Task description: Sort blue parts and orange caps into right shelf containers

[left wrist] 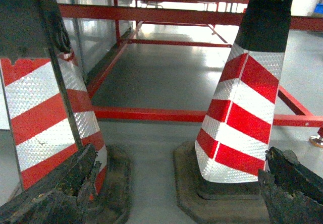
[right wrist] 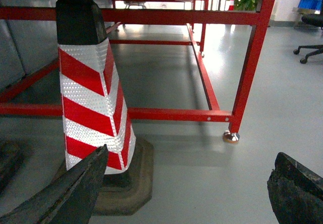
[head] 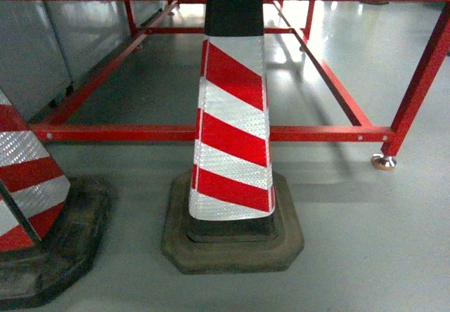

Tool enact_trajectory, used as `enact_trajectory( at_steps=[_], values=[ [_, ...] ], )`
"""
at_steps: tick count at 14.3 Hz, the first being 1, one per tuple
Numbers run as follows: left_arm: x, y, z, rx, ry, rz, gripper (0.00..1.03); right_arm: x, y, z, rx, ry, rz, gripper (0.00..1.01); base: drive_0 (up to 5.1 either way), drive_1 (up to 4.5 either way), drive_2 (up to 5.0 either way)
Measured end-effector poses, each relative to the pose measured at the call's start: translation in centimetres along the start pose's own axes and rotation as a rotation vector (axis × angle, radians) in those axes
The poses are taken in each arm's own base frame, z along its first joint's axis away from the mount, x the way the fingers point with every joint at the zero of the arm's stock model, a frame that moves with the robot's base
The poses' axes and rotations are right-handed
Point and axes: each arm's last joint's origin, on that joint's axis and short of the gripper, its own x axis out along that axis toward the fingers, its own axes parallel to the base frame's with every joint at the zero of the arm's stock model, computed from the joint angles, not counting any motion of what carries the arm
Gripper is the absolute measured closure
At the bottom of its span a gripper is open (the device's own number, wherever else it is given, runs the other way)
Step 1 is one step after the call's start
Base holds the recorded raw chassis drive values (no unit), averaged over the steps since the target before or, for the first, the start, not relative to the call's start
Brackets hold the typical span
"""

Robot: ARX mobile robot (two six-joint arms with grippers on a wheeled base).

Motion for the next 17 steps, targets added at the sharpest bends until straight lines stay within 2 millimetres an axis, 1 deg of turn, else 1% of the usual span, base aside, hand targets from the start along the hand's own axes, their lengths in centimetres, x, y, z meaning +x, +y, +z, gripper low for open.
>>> enact_trajectory(
  at_steps=[17],
  values=[
    [0.0,0.0,-0.03,0.0,0.003,0.0,0.05,0.0,-0.01,-0.02,0.0,0.002,-0.002,0.03,0.0,0.0,0.0]
  ],
)
